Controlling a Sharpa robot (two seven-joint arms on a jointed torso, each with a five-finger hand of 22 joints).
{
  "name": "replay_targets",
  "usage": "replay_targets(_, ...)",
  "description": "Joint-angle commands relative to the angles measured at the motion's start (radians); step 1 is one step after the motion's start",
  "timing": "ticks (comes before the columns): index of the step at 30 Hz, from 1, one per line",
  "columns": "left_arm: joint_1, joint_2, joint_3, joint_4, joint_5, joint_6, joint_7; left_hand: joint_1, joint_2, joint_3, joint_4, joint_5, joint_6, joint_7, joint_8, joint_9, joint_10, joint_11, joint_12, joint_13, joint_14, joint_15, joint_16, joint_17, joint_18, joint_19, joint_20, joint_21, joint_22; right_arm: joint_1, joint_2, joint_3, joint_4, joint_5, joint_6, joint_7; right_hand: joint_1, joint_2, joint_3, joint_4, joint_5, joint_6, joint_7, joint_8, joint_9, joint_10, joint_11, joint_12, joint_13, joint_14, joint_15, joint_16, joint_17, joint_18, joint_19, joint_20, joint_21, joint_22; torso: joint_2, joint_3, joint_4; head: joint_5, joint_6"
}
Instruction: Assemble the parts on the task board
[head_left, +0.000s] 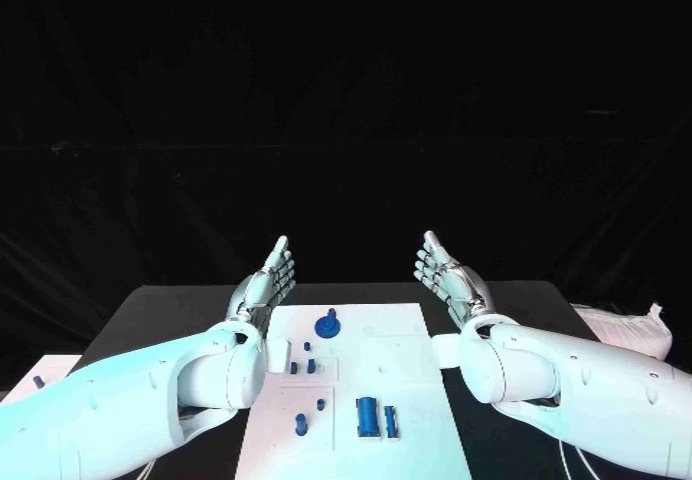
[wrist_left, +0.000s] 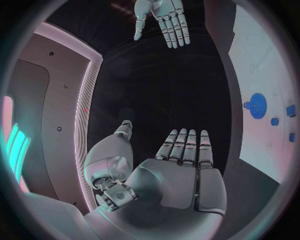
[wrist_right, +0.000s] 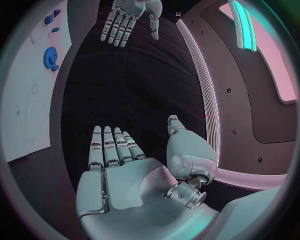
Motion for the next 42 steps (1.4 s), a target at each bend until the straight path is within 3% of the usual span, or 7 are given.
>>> replay_targets(1, -0.003, 0.004, 0.003, 0.006, -0.03, -0.101, 0.057, -0.134, 0.001, -0.037, 0.0, -0.006, -0.098, -0.019, -0.007, -0.002, -0.107, -0.008, -0.007, -0.002, -0.096, -0.005, -0.018, -0.006, -0.054, -0.085, -0.053, -0.006, -0.099, -0.001, 0.001, 0.0, 0.002, 0.044, -0.061, 0.055, -0.151, 0.0, -0.049, -0.004, -0.009, -0.093, -0.017, -0.007, -0.009, -0.108, -0.005, -0.007, -0.004, -0.113, -0.001, -0.006, -0.02, -0.05, -0.099, -0.018, -0.055, -0.04, -0.002, 0.0011, 0.0005, 0.0, 0.0)
replay_targets(5, -0.003, 0.005, 0.003, 0.006, -0.03, -0.102, 0.057, -0.185, 0.001, -0.118, 0.0, -0.006, -0.135, -0.019, -0.007, -0.002, -0.148, -0.008, -0.007, -0.002, -0.133, -0.005, -0.018, -0.006, -0.054, -0.118, -0.053, -0.006, -0.099, -0.001, 0.001, 0.0, 0.002, 0.044, -0.061, 0.055, -0.209, 0.0, -0.049, -0.004, -0.009, -0.13, -0.017, -0.007, -0.009, -0.149, -0.005, -0.007, -0.004, -0.156, -0.001, -0.006, -0.02, -0.05, -0.138, -0.018, -0.055, -0.04, -0.002, 0.0011, 0.0005, 0.0, 0.0)
replay_targets(25, -0.003, 0.005, 0.003, 0.006, -0.03, -0.102, 0.057, -0.319, 0.001, -0.118, 0.0, -0.006, -0.233, -0.019, -0.007, -0.002, -0.253, -0.008, -0.007, -0.002, -0.228, -0.005, -0.018, -0.006, -0.054, -0.201, -0.053, -0.006, -0.099, -0.001, 0.001, 0.0, 0.002, 0.044, -0.061, 0.055, -0.362, 0.0, -0.049, -0.004, -0.009, -0.22, -0.017, -0.007, -0.009, -0.257, -0.005, -0.007, -0.004, -0.27, -0.001, -0.006, -0.02, -0.05, -0.237, -0.018, -0.055, -0.04, -0.002, 0.0011, 0.0005, 0.0, 0.0)
replay_targets(26, -0.003, 0.005, 0.003, 0.006, -0.03, -0.102, 0.057, -0.327, 0.001, -0.118, 0.0, -0.006, -0.241, -0.019, -0.007, -0.002, -0.263, -0.008, -0.007, -0.002, -0.235, -0.005, -0.018, -0.006, -0.054, -0.275, -0.053, -0.006, -0.099, -0.001, 0.001, 0.0, 0.002, 0.044, -0.061, 0.055, -0.367, 0.0, -0.049, -0.004, -0.009, -0.225, -0.017, -0.007, -0.009, -0.261, -0.005, -0.007, -0.004, -0.276, -0.001, -0.006, -0.02, -0.05, -0.239, -0.018, -0.055, -0.04, -0.002, 0.0011, 0.0005, 0.0, 0.0)
replay_targets(28, -0.003, 0.005, 0.003, 0.006, -0.03, -0.102, 0.057, -0.432, 0.001, -0.118, 0.0, -0.006, -0.316, -0.019, -0.007, -0.002, -0.344, -0.008, -0.007, -0.002, -0.311, -0.005, -0.018, -0.006, -0.054, -0.275, -0.053, -0.006, -0.099, -0.001, 0.001, 0.0, 0.002, 0.044, -0.061, 0.055, -0.379, 0.0, -0.049, -0.004, -0.009, -0.231, -0.017, -0.007, -0.009, -0.27, -0.005, -0.007, -0.004, -0.284, -0.001, -0.006, -0.02, -0.05, -0.248, -0.018, -0.055, -0.04, -0.002, 0.0011, 0.0005, 0.0, 0.0)
replay_targets(31, -0.003, 0.005, 0.003, 0.006, -0.03, -0.102, 0.057, -0.432, 0.001, -0.118, 0.0, -0.006, -0.316, -0.019, -0.007, -0.002, -0.344, -0.008, -0.007, -0.002, -0.311, -0.005, -0.018, -0.006, -0.054, -0.275, -0.053, -0.006, -0.099, -0.001, 0.001, 0.0, 0.002, 0.044, -0.061, 0.055, -0.489, 0.0, -0.049, -0.004, -0.009, -0.302, -0.017, -0.007, -0.009, -0.348, -0.005, -0.007, -0.004, -0.367, -0.001, -0.006, -0.02, -0.05, -0.321, -0.018, -0.055, -0.04, -0.002, 0.0011, 0.0005, 0.0, 0.0)
replay_targets(42, -0.003, 0.005, 0.003, 0.006, -0.03, -0.102, 0.057, -0.432, 0.001, -0.118, 0.0, -0.006, -0.316, -0.019, -0.007, -0.002, -0.344, -0.008, -0.007, -0.002, -0.311, -0.005, -0.018, -0.006, -0.054, -0.275, -0.053, -0.006, -0.099, -0.001, 0.001, 0.0, 0.002, 0.044, -0.061, 0.055, -0.489, 0.0, -0.049, -0.004, -0.009, -0.302, -0.017, -0.007, -0.009, -0.348, -0.005, -0.007, -0.004, -0.367, -0.001, -0.006, -0.02, -0.05, -0.321, -0.018, -0.055, -0.04, -0.002, 0.0011, 0.0005, 0.0, 0.0)
